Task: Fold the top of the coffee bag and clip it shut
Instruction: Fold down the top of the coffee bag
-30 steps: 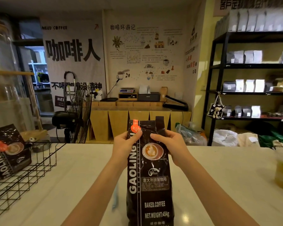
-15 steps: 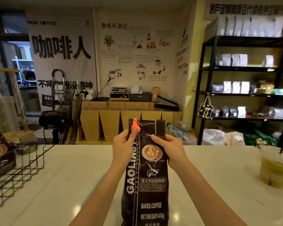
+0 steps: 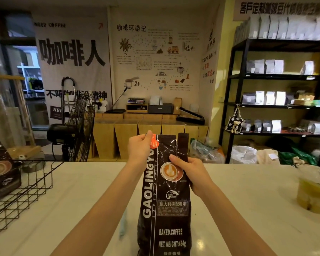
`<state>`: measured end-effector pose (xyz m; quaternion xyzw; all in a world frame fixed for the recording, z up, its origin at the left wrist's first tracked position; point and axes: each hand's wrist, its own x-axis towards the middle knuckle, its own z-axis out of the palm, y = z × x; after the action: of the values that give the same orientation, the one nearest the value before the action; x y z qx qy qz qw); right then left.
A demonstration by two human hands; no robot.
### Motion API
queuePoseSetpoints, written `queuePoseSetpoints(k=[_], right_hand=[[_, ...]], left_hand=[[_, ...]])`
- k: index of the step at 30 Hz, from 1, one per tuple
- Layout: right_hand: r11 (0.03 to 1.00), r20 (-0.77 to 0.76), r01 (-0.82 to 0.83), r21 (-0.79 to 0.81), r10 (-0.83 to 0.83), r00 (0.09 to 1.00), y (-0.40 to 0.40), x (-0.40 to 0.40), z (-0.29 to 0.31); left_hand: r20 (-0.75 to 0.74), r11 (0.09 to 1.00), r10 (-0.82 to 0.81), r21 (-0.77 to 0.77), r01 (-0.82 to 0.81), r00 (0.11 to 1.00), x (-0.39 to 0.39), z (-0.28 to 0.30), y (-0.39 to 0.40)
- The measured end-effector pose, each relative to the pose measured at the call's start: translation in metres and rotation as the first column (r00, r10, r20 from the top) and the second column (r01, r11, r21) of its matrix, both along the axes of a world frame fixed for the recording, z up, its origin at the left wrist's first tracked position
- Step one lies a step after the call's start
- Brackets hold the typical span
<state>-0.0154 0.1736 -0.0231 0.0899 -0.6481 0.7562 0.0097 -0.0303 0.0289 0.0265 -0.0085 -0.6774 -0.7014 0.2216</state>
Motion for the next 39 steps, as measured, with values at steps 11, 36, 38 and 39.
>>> queuePoseSetpoints(k=[11, 36, 38, 39], right_hand=[[1.0, 0.055, 0.01, -0.016, -0.009, 0.998, 0.002, -0.003, 0.001], [0.964, -0.02, 0.263, -0.028, -0.264, 0.964, -0.008, -0.031, 0.029], [0.978, -0.004, 0.207, 0.003, -0.207, 0.978, -0.005, -0.032, 0.032], [0.986, 0.002, 0.166, 0.008, -0.166, 0.986, -0.003, -0.032, 0.032]], left_hand=[[0.109, 0.967, -0.233, -0.079, 0.242, 0.966, 0.001, -0.007, -0.011], [-0.011, 0.992, -0.121, 0.045, 0.122, 0.993, 0.034, -0.072, -0.008], [-0.016, 0.99, -0.126, 0.057, 0.127, 0.992, 0.033, -0.073, -0.009], [-0.015, 0.989, -0.128, 0.072, 0.129, 0.992, 0.033, -0.073, -0.011]])
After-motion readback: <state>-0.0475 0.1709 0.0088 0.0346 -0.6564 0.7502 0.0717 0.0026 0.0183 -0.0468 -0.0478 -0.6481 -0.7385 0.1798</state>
